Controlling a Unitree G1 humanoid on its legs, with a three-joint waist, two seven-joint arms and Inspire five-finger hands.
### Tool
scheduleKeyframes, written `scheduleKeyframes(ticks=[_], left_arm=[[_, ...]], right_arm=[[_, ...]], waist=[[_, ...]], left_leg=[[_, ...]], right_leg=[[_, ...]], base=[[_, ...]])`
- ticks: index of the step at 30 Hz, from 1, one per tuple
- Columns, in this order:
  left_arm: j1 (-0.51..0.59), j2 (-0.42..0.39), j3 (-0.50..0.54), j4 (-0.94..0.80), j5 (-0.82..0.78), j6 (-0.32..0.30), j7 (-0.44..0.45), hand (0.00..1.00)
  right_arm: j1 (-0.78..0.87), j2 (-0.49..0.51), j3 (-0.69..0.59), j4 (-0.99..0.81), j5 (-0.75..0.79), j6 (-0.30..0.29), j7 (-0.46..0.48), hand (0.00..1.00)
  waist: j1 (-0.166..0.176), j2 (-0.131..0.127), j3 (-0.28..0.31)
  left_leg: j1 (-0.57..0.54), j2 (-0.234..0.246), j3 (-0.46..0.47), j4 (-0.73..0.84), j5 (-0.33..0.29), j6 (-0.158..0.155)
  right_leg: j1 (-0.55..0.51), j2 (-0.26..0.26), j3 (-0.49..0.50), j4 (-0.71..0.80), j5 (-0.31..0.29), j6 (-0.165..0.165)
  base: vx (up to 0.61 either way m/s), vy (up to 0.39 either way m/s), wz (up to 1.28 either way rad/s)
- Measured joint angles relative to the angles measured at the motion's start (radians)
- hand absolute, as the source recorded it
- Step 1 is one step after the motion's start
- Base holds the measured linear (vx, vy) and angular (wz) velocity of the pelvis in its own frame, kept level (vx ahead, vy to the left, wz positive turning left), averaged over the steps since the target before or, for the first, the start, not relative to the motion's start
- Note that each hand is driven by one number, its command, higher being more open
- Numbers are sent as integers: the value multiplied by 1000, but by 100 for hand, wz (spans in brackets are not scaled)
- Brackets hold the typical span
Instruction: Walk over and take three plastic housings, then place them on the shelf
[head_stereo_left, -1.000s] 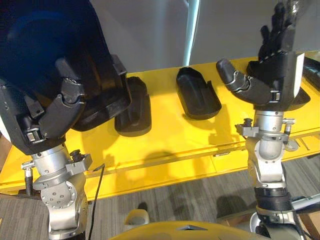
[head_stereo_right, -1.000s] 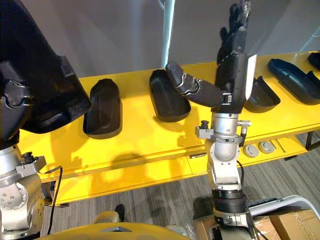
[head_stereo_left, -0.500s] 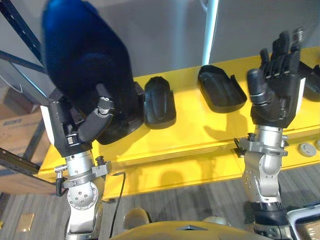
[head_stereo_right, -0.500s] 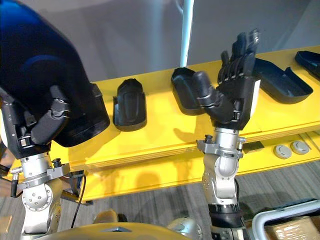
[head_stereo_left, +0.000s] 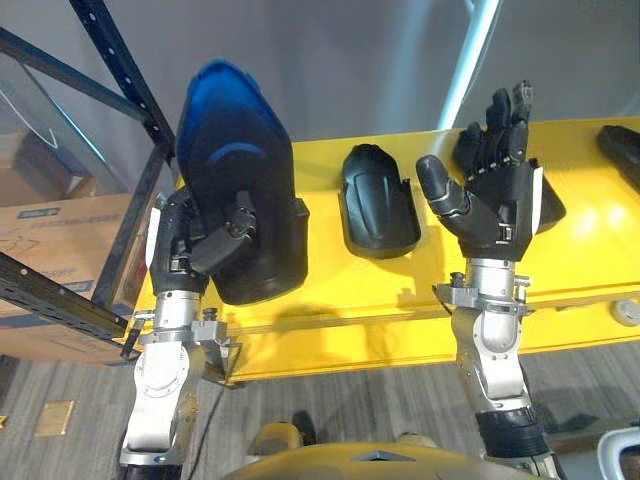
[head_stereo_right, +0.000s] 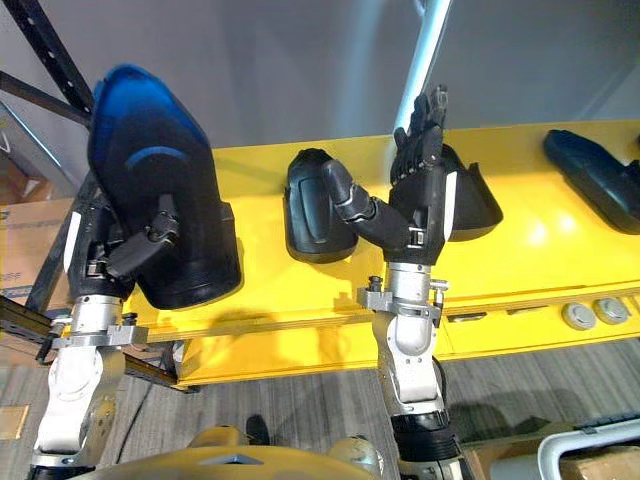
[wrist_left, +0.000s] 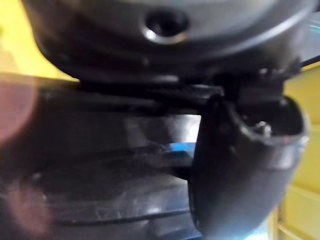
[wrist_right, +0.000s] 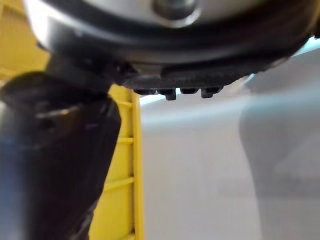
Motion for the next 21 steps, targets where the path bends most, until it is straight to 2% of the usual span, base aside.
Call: scheduleKeyframes(ticks=[5, 7, 9, 13, 15, 18, 21], left_arm=[[12, -14, 7, -6, 1, 46, 35, 0], [11, -15, 28, -14, 1, 66, 62, 0], [10, -15, 38, -19, 5, 73, 87, 0], [7, -13, 125, -29, 7, 128, 134, 0], [1, 9, 206, -25, 4, 192, 137, 0], [-7, 70, 264, 41, -19, 246, 129, 0], [-66, 108, 269, 147, -74, 264, 122, 0]], right_arm=[[29, -1, -45, -1, 46, 2, 63, 100], [46, 0, -44, -2, 47, 5, 79, 100], [70, 1, -42, -4, 36, 11, 79, 100], [132, 2, -35, -3, -32, 71, 26, 100], [170, 2, -39, -3, -42, 91, 18, 100], [204, 2, -49, -2, -41, 104, 41, 100], [221, -1, -48, -2, -42, 104, 80, 100]], waist=[[1, -4, 1], [-19, -11, -1], [-20, -17, -4], [-21, -20, -7], [-24, -19, -7], [-22, -16, -10], [-21, -5, -18]], left_leg=[[42, -3, 37, -85, 27, -12], [55, -5, 43, -119, 40, -18], [64, -5, 49, -138, 49, -20], [82, -6, 58, -169, 64, -27], [83, -6, 62, -174, 72, -29], [98, -4, 70, -187, 78, -34], [99, -4, 77, -188, 77, -35]], right_leg=[[2, 8, 24, -17, 3, -4], [2, 13, 26, -23, 4, -4], [3, 17, 28, -29, 5, -5], [4, 24, 33, -34, 5, -4], [4, 27, 33, -43, 5, -4], [9, 33, 43, -50, 5, -5], [9, 33, 50, -52, 7, -7]], base=[[8, 2, -16], [5, -1, -9], [26, -5, -6], [40, -8, -5], [44, -12, -2], [40, -16, -8], [-13, 0, -5]])
